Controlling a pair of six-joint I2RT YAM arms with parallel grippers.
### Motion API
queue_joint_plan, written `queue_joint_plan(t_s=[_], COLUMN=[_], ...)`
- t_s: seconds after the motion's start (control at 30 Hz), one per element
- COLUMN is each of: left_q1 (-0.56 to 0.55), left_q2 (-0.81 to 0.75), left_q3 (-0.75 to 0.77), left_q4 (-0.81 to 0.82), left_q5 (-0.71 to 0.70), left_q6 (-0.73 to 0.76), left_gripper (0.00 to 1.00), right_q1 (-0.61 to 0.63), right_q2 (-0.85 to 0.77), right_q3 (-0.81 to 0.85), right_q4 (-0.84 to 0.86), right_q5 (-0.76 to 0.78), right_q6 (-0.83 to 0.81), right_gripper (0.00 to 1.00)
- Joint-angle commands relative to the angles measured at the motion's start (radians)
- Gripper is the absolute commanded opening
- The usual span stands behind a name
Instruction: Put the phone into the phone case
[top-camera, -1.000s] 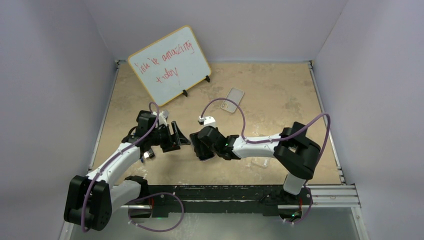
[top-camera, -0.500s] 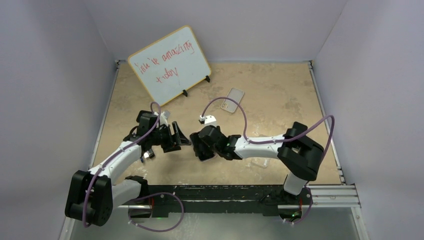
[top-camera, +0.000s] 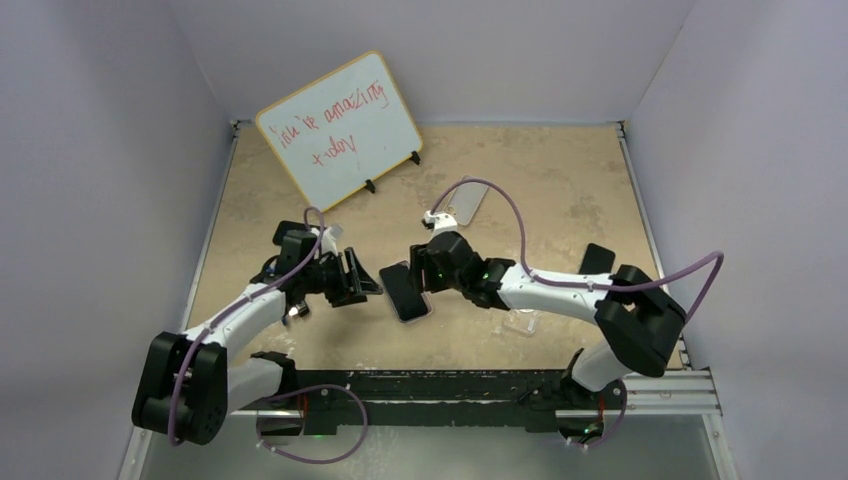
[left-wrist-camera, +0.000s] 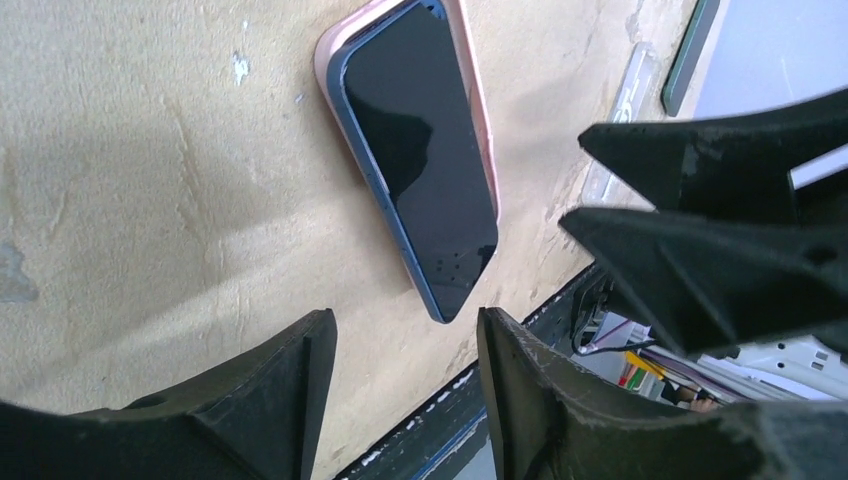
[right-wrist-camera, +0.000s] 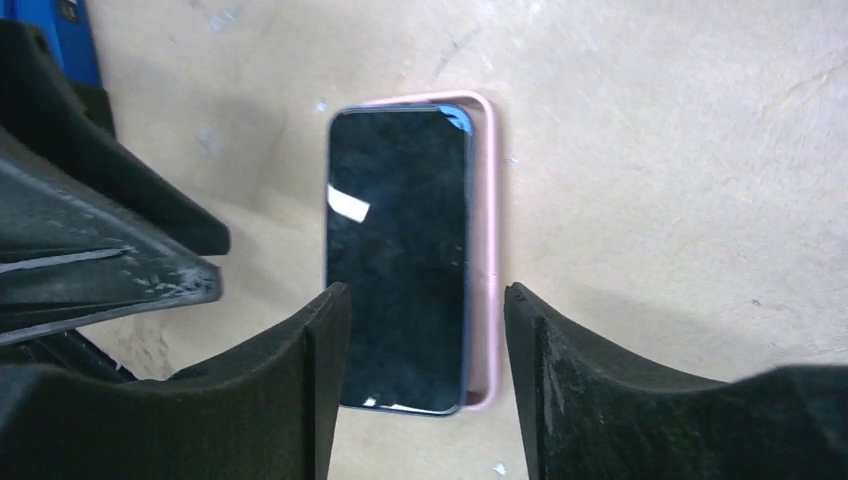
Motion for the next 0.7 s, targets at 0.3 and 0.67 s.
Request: queue_joint_plan(t_s=[0.3, 0.67], left_q1=[-0.098, -0.126], left_q2=[0.111, 0.131], left_q3=[-0.077, -0.044], left_q4=[0.273, 0.259], left_q5=[0.041, 0.001], left_q6=[-0.134, -0.130], left_gripper=[0.55, 0.29], right_q1=[-0.159, -0.152], right_q2=[-0.005, 0.027], right_q3=[-0.144, -0.246], right_q4=[0.060, 0.259], right_q5=[-0.320, -0.497], right_q6=[-0.010, 0.132], right_gripper=[0.50, 0.43])
